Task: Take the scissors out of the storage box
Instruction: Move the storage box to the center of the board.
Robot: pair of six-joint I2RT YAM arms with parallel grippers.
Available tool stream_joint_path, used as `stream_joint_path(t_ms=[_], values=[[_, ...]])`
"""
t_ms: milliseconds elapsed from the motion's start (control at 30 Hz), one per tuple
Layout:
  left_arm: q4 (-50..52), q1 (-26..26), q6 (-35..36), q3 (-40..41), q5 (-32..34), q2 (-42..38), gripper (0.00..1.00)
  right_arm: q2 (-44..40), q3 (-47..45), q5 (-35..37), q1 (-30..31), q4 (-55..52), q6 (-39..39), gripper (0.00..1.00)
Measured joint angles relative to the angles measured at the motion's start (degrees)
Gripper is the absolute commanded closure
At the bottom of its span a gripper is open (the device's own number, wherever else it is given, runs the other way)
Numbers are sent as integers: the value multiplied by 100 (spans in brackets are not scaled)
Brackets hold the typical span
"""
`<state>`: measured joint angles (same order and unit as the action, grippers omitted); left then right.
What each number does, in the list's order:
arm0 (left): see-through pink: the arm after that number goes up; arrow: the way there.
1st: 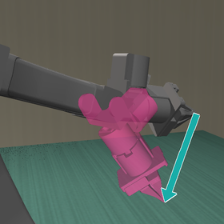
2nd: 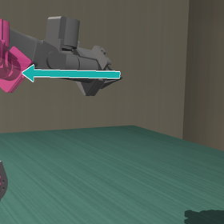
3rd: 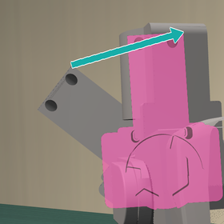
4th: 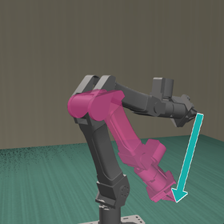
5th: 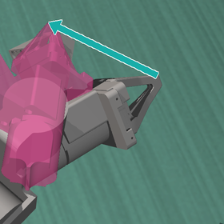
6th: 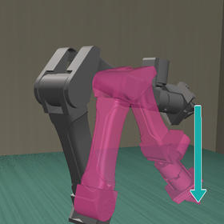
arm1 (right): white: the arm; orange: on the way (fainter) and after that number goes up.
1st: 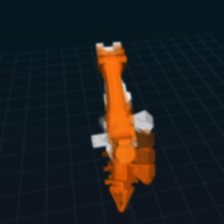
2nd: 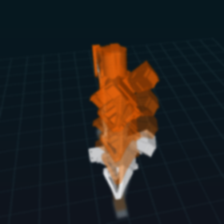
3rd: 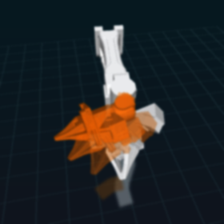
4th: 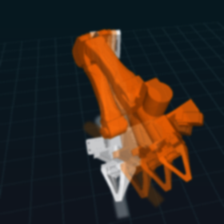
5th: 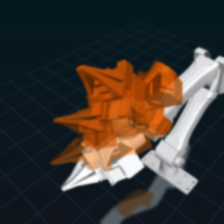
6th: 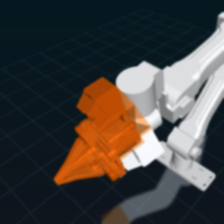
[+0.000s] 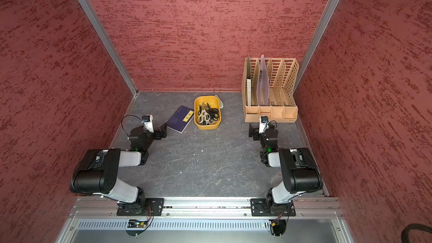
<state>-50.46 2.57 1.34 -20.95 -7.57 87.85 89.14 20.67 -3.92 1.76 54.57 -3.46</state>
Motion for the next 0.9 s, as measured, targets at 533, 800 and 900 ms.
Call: stream_joint_path(t_ms=[533,800,900], values=[[2,39,-9,0,-11,0,0,0,0,0,-11,0,0,2],[1364,-289,-11,-459,525,-800,0,-1676,-212,573,-9,-894,256,2],[2465,-540,-164,-1169,763,-1233,0,-2839,481,885,-9,-2389,621,2]])
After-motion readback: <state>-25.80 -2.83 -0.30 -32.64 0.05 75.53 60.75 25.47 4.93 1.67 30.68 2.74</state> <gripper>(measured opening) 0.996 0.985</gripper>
